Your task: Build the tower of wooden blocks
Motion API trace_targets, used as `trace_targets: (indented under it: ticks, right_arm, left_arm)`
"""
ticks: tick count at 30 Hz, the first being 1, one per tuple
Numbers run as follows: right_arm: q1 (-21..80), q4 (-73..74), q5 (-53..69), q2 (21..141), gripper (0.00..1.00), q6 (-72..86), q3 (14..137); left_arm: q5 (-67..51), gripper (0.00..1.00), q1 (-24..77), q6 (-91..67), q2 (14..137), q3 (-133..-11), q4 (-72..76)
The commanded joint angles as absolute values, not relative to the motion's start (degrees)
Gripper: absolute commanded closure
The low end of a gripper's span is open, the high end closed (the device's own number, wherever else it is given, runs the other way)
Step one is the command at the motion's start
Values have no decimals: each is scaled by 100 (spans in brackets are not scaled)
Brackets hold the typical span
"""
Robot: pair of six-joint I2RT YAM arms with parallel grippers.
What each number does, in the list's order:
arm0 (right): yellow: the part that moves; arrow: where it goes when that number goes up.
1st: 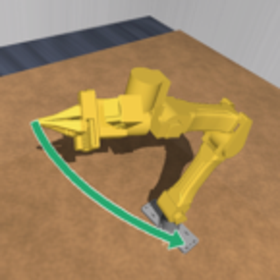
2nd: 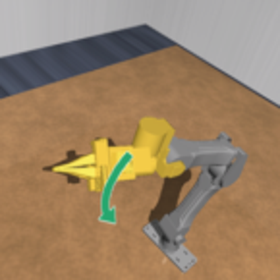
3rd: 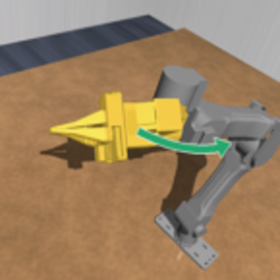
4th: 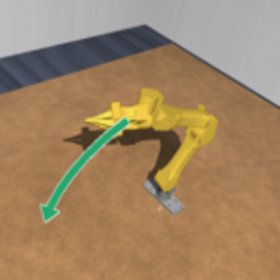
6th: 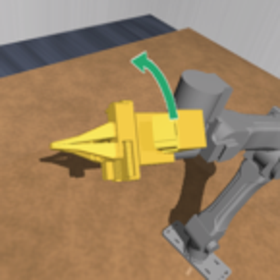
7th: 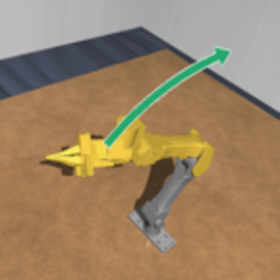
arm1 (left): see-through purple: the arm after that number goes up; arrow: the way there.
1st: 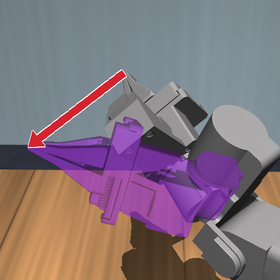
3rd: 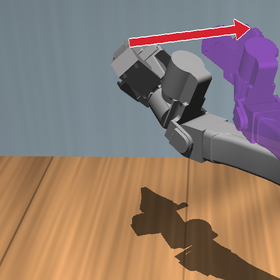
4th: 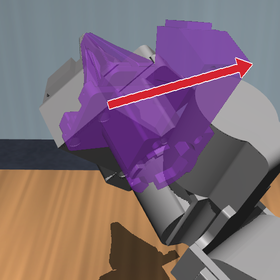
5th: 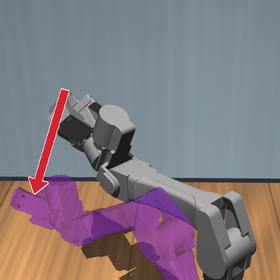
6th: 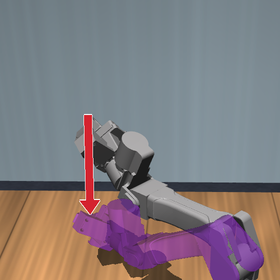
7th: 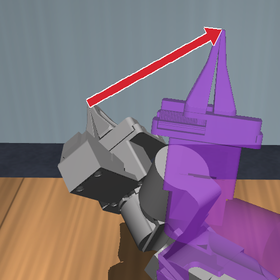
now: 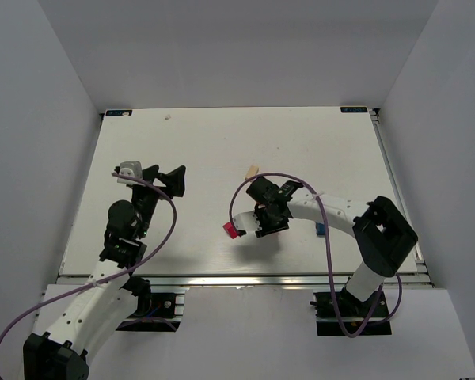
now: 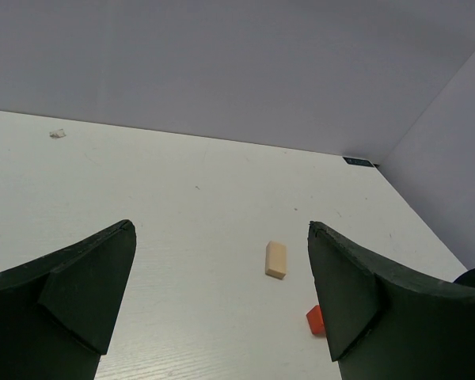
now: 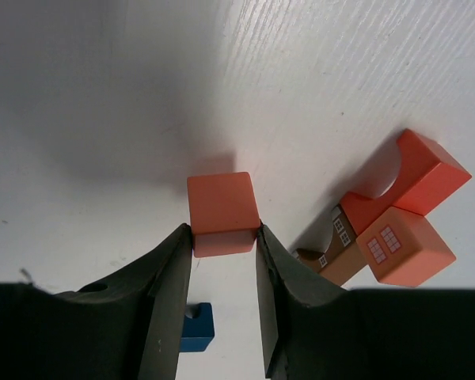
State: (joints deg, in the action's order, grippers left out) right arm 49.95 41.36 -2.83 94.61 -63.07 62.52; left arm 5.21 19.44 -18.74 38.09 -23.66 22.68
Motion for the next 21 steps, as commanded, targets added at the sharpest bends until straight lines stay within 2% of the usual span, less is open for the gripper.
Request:
trace_targets:
  ticks: [1, 7, 10, 15, 21]
  right_arm:
    - [5045, 3903, -273, 9510, 67, -6223, 6161]
    - [5054, 3859, 141, 9650, 58, -6231, 6214]
    - [5054, 3595, 193, 9677, 45, -6214, 6170]
    - [5045, 3472, 395, 9642, 41, -6179, 6152]
    - [5036, 3463, 518, 9431, 40, -6170, 6170]
  left_arm:
    - [589, 2, 1925, -1767, 3709, -2329, 2153]
    - [642, 2, 1925, -1775, 3656, -2286, 2188]
    - [615, 2, 1925, -1784, 3674, -2268, 2259]
    - [642, 2, 1925, -1775, 3700, -2259, 2267]
    - [615, 2, 1925, -1749, 3709, -2206, 2329]
